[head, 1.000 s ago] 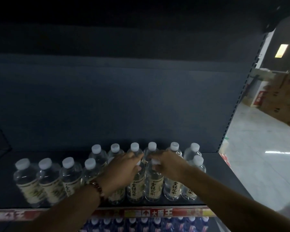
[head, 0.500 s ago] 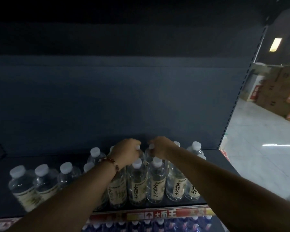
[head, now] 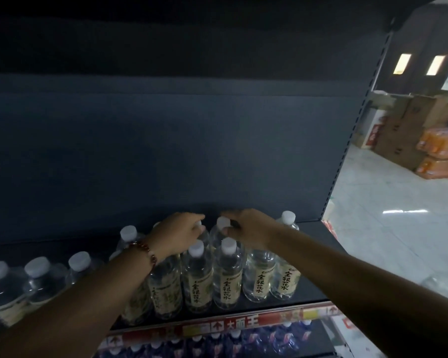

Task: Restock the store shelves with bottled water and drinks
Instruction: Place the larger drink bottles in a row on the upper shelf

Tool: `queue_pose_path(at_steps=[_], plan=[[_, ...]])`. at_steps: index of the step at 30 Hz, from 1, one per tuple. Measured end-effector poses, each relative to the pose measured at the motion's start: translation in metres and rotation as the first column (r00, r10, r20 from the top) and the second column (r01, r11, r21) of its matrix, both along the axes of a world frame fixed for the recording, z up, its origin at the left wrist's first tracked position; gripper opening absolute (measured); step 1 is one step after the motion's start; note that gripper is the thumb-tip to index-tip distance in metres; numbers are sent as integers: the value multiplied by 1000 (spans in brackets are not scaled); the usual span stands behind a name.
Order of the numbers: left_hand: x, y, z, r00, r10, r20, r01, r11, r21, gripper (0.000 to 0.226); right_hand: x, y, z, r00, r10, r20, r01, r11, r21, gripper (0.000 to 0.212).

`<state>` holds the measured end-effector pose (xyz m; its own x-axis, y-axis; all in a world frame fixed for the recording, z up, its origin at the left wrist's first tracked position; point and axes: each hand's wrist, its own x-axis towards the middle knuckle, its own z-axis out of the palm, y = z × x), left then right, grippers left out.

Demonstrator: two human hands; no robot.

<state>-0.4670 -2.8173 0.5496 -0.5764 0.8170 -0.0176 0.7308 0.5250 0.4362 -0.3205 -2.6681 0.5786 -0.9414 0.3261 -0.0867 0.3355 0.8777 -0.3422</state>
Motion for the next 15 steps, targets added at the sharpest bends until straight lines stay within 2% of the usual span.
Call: queue_pose_path(at_steps=[2,4,7,11,15], plan=[[10,-1,-3,999,-4,-47,3,1000,-20,51,28,8,1,998,7,-67,-5,999,33,49],[29,2,-2,981,-25,-193,26,1000,3,55,59,21,-1,993,4,-118,7,996,94,49],[69,11,5,932,-134,-337,167,984,69,55,100,41,-8,989,-41,-141,63,985,159,47],[109,39,-2,852,-286,-438,347,936,65,53,127,60,-23,984,-139,-112,145,988,47,51],[118,65,-16,874,-310,-373,338,941,10,41,125,66,-37,973,-204,-105,194,976,-103,50]])
